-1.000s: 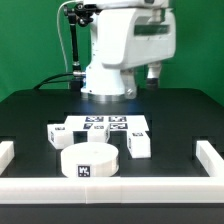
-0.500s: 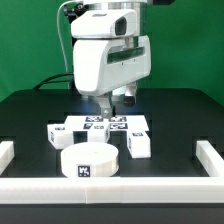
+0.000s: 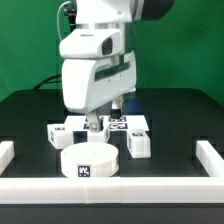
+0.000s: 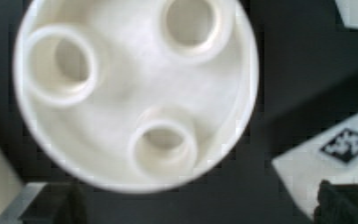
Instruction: Assemble stool
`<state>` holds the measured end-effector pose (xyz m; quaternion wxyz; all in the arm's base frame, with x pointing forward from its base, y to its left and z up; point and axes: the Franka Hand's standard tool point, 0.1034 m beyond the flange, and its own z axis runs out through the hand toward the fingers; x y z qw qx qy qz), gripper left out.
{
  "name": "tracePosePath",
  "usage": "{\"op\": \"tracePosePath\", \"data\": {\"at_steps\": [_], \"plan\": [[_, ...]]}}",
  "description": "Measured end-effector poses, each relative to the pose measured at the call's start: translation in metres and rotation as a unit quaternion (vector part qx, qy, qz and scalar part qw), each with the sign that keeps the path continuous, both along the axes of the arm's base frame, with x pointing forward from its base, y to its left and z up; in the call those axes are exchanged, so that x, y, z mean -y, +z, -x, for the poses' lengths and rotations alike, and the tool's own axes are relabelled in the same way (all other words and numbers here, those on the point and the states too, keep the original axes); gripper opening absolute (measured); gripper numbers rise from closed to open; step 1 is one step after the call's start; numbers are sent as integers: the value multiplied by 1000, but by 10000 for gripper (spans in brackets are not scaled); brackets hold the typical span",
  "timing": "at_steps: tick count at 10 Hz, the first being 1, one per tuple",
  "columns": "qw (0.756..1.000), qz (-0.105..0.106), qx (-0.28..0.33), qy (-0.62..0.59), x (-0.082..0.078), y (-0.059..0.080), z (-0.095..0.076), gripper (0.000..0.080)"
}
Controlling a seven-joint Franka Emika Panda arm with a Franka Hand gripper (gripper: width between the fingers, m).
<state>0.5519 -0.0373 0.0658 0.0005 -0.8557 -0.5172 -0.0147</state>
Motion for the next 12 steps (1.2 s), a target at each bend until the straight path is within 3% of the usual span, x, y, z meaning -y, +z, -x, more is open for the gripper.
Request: {"op": "tracePosePath", "data": {"at_steps": [3,12], "plan": [[1000,-4,-9,2,2,-26,8,649],[999,-9,-31,-4,6,-54,22,649]]}}
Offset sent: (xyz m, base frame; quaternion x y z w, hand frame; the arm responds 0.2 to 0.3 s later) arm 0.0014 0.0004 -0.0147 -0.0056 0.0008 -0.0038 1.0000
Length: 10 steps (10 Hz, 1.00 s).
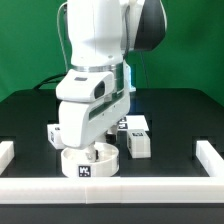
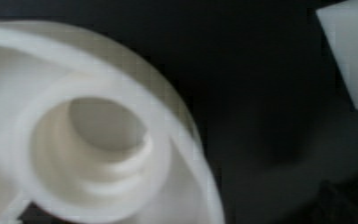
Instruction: Assemble stool
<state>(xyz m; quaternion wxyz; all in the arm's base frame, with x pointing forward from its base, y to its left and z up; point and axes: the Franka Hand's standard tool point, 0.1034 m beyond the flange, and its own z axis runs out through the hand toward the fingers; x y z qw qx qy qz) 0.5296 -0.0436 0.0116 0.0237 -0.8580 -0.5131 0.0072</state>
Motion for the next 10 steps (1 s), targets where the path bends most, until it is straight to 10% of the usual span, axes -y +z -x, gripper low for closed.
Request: {"op": "tracePosePath", "data": {"at_steps": [4,6,10], "plan": [[1000,0,-1,0,0,0,0,400],[1000,0,-1,0,0,0,0,87],[1000,0,0,0,0,1,0,30]]}}
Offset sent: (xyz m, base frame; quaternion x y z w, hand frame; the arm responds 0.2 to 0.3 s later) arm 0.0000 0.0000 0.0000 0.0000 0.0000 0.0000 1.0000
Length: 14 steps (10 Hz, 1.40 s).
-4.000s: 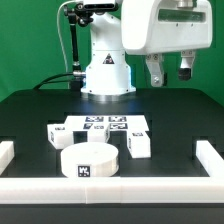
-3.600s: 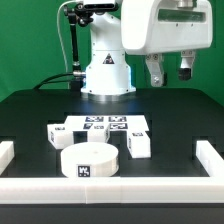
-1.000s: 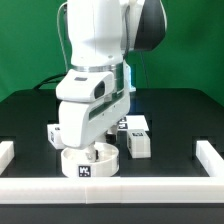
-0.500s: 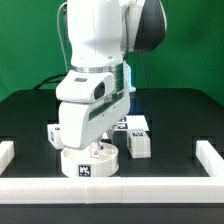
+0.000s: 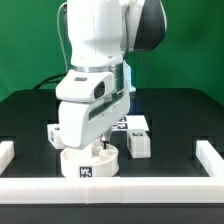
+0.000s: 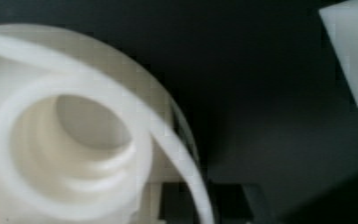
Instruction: Assemble stool
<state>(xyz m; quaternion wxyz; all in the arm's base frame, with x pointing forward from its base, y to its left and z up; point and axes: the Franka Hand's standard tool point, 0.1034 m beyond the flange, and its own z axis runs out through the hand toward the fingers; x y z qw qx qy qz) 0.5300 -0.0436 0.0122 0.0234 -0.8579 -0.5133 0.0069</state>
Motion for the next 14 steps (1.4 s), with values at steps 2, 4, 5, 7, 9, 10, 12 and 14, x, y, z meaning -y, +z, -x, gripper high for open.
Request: {"op": "tracePosePath", "data": {"at_steps": [2,4,5,7,9,10,12,14], "plan": [[1000,0,0,0,0,0,0,30],[1000,0,0,0,0,0,0,30],[1000,0,0,0,0,0,0,31],[1000,-2,1,8,-11,1,-7,31],[1000,-8,6,29,-39,0,-28,31],[1000,-8,10,23,-49,0,-33,31],[1000,-9,14,16,-81,0,-37,31],[1000,-12,19,21,-102,-1,-48,31]]}}
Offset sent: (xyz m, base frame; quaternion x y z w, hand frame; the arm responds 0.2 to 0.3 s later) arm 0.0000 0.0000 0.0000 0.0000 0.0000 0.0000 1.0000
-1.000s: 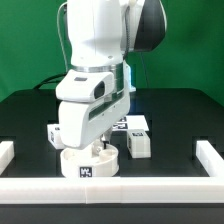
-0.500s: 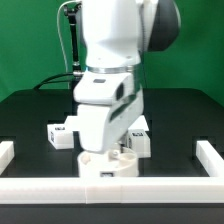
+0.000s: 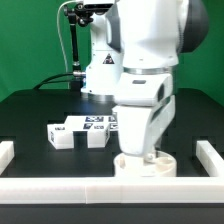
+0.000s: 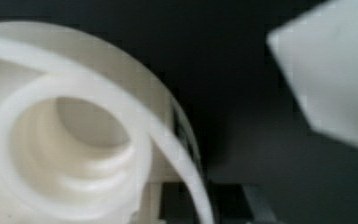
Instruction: Assemble stool
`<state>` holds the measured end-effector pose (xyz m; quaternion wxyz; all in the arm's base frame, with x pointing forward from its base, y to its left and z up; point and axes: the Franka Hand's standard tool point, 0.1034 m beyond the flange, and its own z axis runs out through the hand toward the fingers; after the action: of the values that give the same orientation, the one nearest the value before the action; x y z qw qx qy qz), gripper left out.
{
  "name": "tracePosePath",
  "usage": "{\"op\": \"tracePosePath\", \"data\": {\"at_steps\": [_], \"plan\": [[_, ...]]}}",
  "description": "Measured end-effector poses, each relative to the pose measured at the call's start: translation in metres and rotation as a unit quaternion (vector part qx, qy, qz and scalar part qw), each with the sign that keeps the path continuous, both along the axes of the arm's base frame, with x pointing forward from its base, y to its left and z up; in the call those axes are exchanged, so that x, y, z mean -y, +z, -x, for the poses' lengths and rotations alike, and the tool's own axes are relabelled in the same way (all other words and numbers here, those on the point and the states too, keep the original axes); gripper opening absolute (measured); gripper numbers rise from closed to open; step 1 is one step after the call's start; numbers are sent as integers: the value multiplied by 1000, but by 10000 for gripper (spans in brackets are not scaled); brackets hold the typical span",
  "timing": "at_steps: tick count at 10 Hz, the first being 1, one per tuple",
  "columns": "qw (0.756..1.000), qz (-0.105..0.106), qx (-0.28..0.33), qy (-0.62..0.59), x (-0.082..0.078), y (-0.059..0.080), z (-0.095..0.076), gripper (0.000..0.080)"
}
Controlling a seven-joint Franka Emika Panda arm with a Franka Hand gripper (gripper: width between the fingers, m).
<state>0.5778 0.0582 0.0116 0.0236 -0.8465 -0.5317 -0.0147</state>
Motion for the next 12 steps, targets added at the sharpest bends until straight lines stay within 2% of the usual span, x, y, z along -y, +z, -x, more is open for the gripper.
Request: {"op": "tracePosePath", "data": {"at_steps": [3,6,9,10,11,12], "plan": [[1000,-3,2,-7,-25,0,-2,31],[1000,-3,3,-25,-42,1,-4,31],[1000,-3,2,-26,-40,1,-4,31],[1000,-3,2,-26,-40,1,-4,211],[1000,-3,2,-26,-40,1,-4,346],[1000,-3,4,-31,-40,3,-3,346]]}}
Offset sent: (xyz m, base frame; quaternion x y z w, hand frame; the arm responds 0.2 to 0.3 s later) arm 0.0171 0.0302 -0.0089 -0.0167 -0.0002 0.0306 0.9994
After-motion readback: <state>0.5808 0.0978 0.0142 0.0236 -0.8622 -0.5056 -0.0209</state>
